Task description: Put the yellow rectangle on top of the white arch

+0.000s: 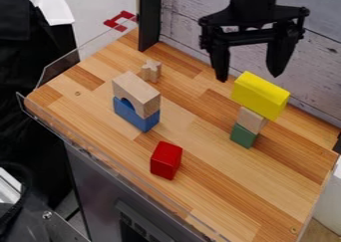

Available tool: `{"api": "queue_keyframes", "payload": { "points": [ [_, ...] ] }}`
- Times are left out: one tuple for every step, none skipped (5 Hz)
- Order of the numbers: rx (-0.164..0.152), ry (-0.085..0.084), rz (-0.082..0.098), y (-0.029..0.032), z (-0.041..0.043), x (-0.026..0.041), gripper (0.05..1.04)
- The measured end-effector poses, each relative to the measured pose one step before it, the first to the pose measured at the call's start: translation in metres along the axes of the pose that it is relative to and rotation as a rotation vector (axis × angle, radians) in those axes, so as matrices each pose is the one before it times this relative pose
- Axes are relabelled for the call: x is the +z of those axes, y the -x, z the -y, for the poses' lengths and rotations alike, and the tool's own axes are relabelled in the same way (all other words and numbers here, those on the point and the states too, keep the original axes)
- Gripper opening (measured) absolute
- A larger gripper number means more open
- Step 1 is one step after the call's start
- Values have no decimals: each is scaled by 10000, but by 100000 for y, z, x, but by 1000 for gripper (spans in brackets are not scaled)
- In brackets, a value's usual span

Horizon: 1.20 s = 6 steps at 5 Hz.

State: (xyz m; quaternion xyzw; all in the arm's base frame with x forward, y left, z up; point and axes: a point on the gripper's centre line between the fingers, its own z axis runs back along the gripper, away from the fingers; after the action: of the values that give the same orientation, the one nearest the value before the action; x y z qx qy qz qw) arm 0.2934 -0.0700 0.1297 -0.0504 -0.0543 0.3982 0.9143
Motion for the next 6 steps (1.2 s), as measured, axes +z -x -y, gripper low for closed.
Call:
{"api": "queue_keyframes", "payload": {
  "points": [
    [1039, 142, 760, -226, 666, -37, 999],
    [952, 380, 125, -144, 543, -279, 999],
    [663, 252, -2, 15, 296, -731, 1000],
    [686, 180, 131, -302, 358, -461, 999],
    [442, -266, 13, -166, -201, -1066, 999],
    [314, -206, 117, -224, 17, -737, 1000]
  ]
}}
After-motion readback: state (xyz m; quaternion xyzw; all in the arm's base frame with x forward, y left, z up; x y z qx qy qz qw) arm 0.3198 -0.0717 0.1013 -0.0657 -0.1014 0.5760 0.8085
